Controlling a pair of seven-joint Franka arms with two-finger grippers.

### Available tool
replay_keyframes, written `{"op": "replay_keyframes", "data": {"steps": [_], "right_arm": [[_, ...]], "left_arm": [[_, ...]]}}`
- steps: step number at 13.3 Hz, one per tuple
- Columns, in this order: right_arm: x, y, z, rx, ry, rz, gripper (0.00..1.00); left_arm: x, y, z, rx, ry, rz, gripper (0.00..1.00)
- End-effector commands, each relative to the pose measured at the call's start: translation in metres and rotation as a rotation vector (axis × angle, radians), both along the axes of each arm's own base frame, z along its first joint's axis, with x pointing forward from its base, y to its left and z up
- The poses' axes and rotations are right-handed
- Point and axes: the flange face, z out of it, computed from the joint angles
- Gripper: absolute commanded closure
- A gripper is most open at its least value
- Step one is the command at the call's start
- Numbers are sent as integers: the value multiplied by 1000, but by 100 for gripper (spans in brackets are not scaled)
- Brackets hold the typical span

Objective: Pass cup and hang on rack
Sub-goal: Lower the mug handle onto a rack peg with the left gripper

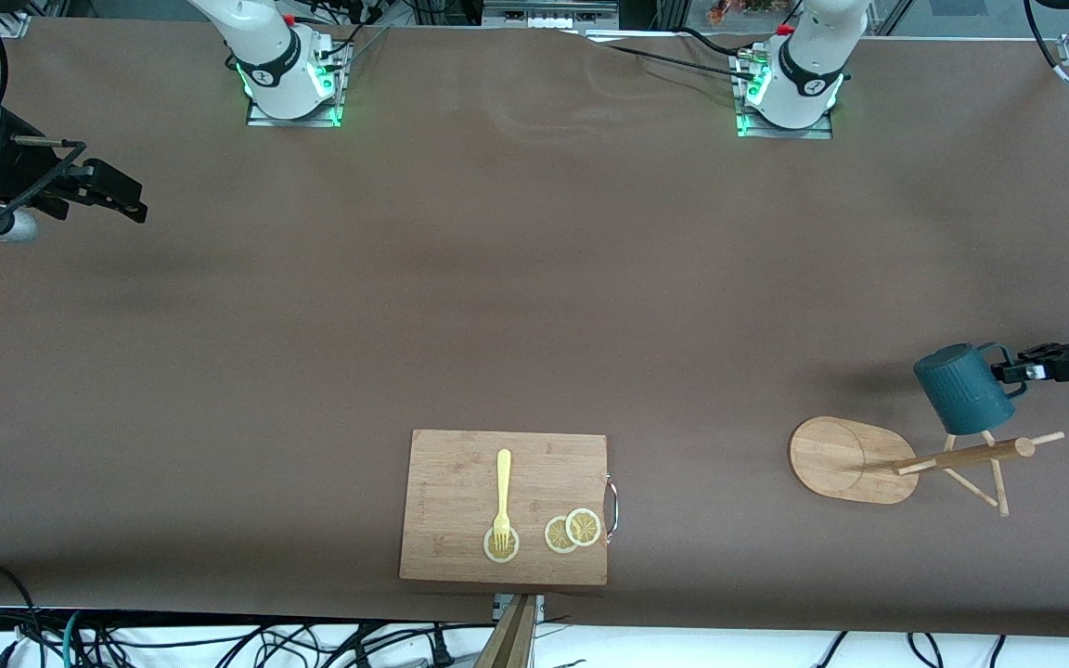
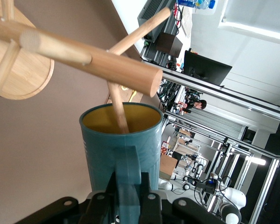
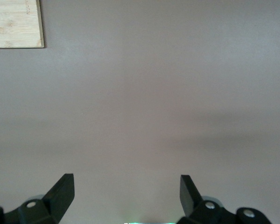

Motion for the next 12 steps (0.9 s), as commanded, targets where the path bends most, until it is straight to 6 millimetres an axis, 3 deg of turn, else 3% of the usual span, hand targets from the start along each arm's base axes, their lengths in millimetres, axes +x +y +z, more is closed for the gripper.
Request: {"op": "replay_keyframes", "data": {"steps": [1,3,5,6,7,11,12], "right_arm": [[2,-2,6,-13,-10,8,0],[2,-2,5,-13,-8,8,0],[3,-1,5,-13,-8,10,0],[2,-2,6,-13,-10,8,0],[2,-2,5,-13,-8,8,0],[2,-1,5,-13,-8,10,0],[2,-1,6,-13,-10,10,0]], "left_arm": [[16,9,-12,15,8,-5,100],[21,11,-16,27,0,12,100],[22,10,-17,33,-3,14,81],[22,10,-18,34,-12,10,47],[21,12,-18,38,-16,11,0],[14,20,-12,112,-5,-21,0],[13,22,2,176,-15,-50,0]]}}
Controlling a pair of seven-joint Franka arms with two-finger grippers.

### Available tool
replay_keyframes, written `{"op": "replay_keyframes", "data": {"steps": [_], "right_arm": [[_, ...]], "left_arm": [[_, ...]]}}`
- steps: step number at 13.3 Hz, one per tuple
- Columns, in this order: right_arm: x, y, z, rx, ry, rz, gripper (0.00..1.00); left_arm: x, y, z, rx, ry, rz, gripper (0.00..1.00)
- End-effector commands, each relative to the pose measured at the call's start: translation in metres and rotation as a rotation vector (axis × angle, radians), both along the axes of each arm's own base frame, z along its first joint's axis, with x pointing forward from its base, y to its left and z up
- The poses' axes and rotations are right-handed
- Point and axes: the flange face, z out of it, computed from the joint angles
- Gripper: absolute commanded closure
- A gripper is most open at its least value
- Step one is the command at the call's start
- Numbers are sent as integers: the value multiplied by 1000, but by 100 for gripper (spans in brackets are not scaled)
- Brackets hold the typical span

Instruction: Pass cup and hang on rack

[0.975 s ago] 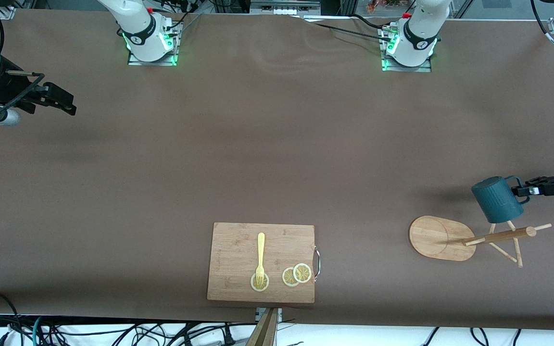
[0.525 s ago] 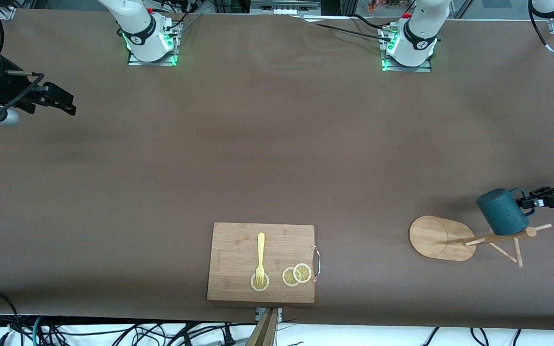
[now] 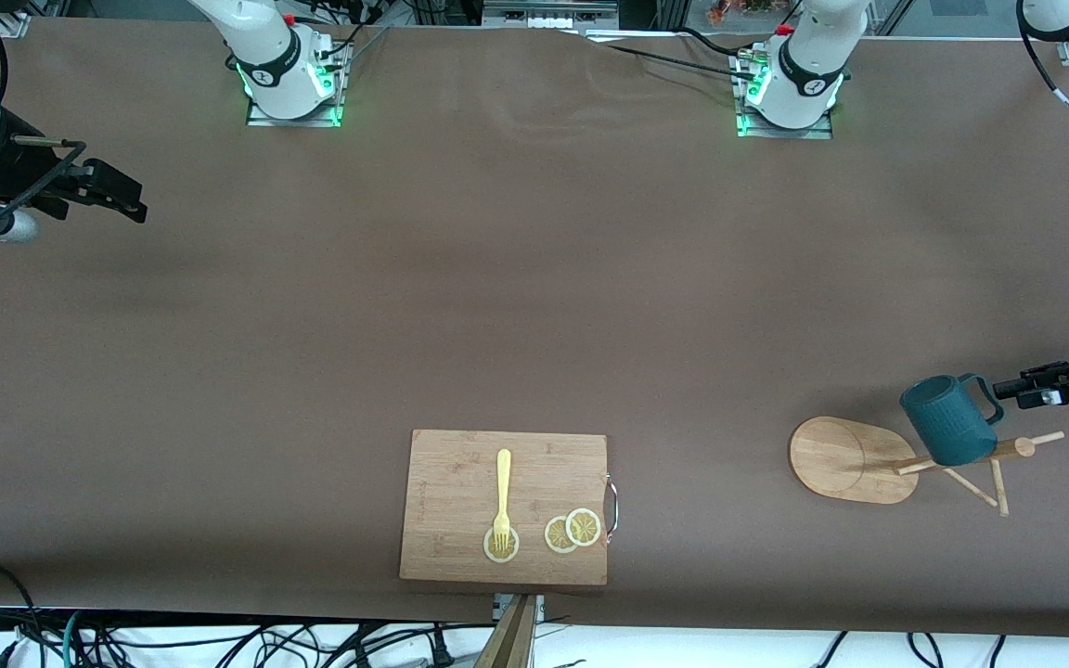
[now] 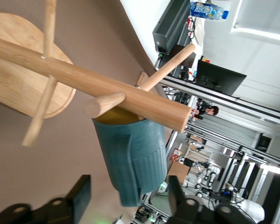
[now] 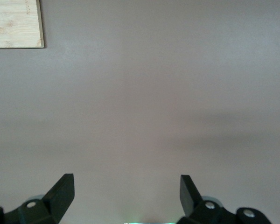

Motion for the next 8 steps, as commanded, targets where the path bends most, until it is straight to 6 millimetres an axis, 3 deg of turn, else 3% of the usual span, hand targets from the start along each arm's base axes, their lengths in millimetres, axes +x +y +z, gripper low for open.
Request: {"op": "replay_keyframes", "data": {"steps": [1,4,8], "right_arm": [[2,-2,6,-13,-9,8,0],[2,-1,6,-13,-9,10,0],[2,-1,5,-13,-8,10,0]], "left_arm": [[0,3,33,199,-35,-110,0],[6,-44,102,575,-94,-356,0],[12,-143,185,975,-123,-595,0]]}}
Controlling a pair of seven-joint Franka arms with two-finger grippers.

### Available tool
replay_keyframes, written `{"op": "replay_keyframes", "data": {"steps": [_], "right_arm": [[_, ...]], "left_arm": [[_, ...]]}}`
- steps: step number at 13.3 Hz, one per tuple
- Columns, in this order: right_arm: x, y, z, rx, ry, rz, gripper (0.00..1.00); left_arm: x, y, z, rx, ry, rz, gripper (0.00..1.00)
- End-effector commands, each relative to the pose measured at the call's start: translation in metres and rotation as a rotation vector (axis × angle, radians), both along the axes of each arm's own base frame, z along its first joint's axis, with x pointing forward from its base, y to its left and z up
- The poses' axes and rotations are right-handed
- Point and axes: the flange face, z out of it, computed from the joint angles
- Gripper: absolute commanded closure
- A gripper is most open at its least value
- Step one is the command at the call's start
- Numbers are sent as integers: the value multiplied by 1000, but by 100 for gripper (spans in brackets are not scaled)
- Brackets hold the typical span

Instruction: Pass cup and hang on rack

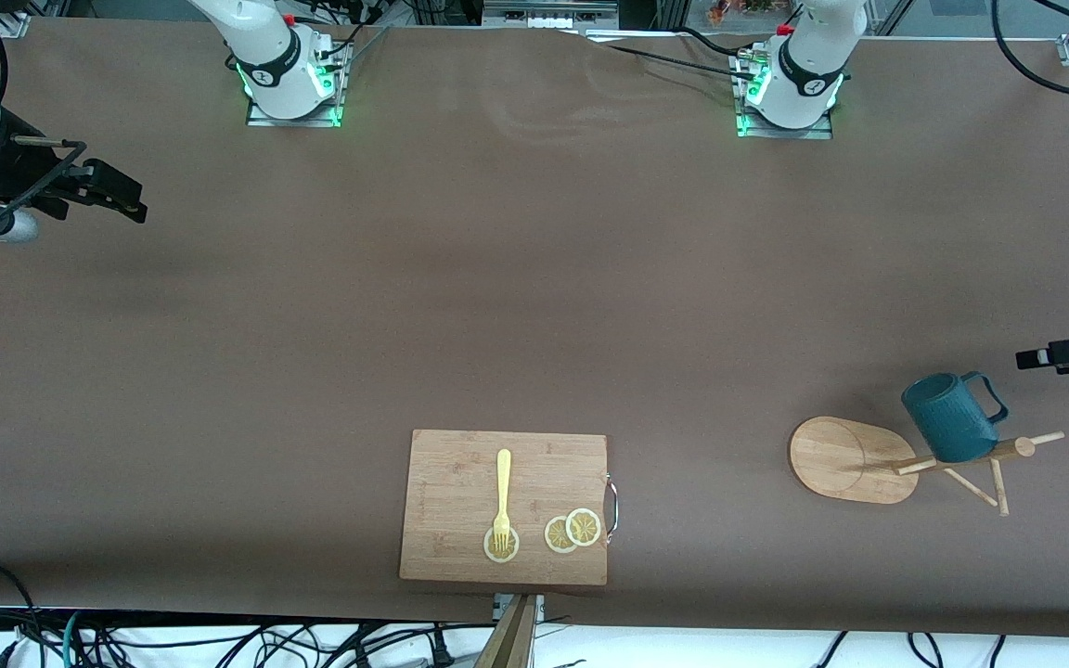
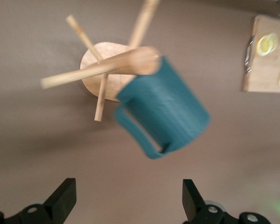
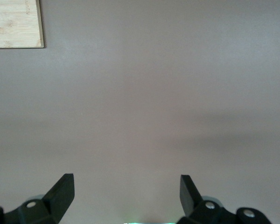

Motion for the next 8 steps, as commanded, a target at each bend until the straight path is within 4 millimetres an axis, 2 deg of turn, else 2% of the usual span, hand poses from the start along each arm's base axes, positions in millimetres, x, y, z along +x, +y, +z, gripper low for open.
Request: {"op": "replay_keyframes", "data": {"steps": [1,5,7,8], "right_arm": [[2,-2,5,-12,-8,9,0],[-3,0,6,-14,11,5,0],[-6,2,7,-9,20,5,0],[-6,4,6,-3,19,6,0]], "left_arm": [[-5,-60,46,186,-35,-139,0],[-23,-159,102,320,-90,-250,0],[-45,-208,130,346,-148,-301,0],[-54,-211,136,339,-179,-295,0]]}}
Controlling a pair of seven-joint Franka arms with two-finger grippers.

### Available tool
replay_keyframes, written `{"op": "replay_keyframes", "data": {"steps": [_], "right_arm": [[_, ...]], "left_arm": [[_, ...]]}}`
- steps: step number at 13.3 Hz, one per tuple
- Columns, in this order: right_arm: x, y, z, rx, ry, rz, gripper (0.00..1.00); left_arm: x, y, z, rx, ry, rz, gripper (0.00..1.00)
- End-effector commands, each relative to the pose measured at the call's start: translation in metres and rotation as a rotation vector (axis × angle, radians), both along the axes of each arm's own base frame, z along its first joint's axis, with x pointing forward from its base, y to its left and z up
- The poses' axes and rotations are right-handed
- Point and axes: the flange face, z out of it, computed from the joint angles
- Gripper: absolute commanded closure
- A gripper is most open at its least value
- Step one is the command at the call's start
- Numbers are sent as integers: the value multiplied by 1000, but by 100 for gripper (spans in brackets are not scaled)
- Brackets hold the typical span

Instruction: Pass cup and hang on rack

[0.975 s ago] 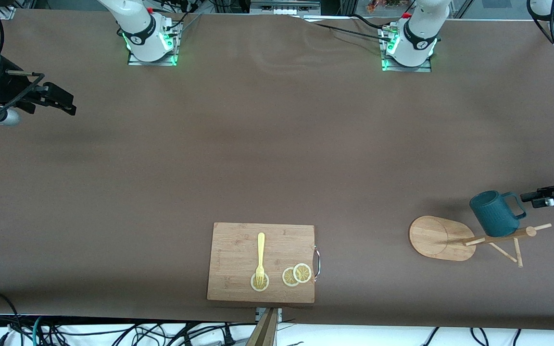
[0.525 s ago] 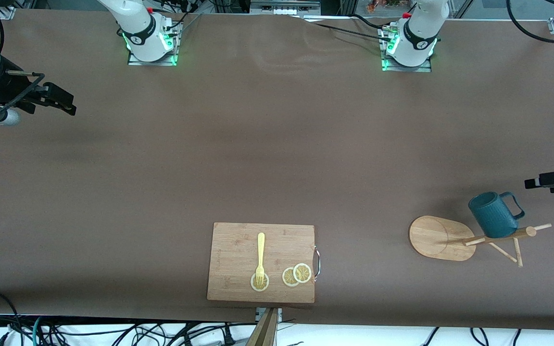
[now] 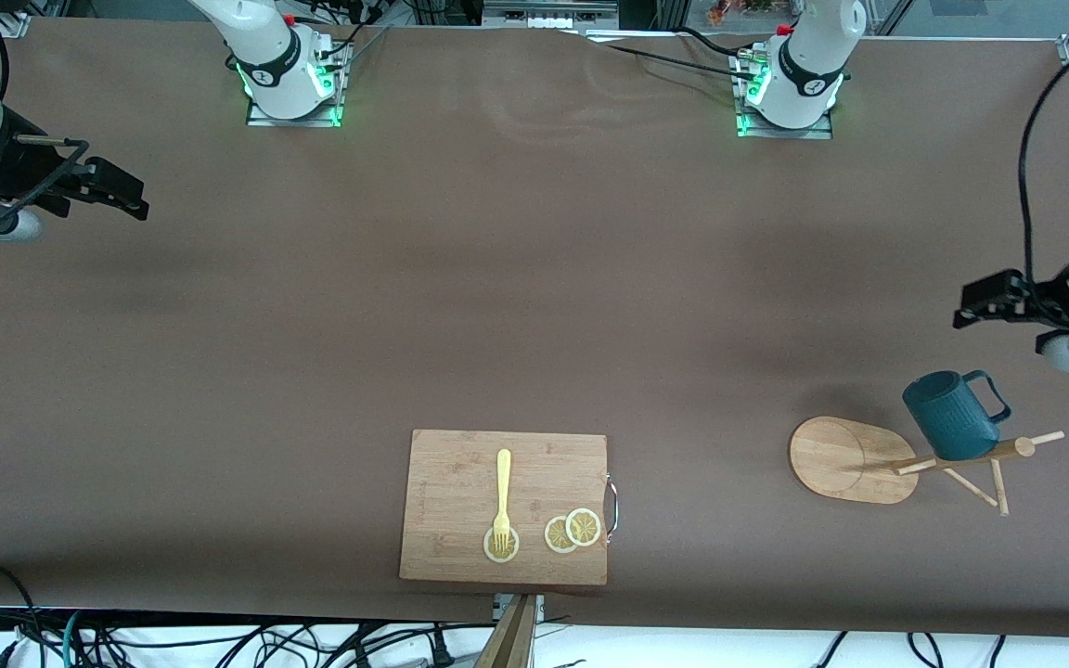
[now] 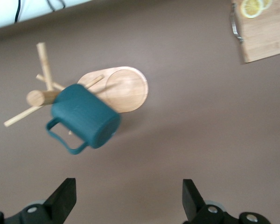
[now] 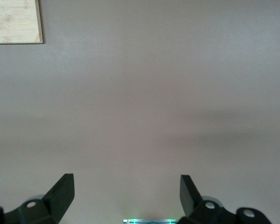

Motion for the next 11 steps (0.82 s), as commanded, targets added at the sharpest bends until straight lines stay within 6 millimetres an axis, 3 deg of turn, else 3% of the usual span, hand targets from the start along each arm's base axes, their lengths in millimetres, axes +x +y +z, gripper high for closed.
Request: {"op": "replay_keyframes", "data": {"steps": [1,3,5,8,11], "right_arm": [[-3,2,7,0,0,3,0],[-3,2,7,1,2,3,0],[-3,2,7,1,3,3,0],[-3,2,8,1,0,3,0],[-3,2,8,1,0,3,0]], "left_arm": [[-41,-12,21,28,-69,1,0],[-79,3,15,-21,-28,126,0],[-102,-13,11,21,-9,176,0],[-105,-29,16,75,-43,214,0],[-102,-27,18,24,-37,213,0]]}}
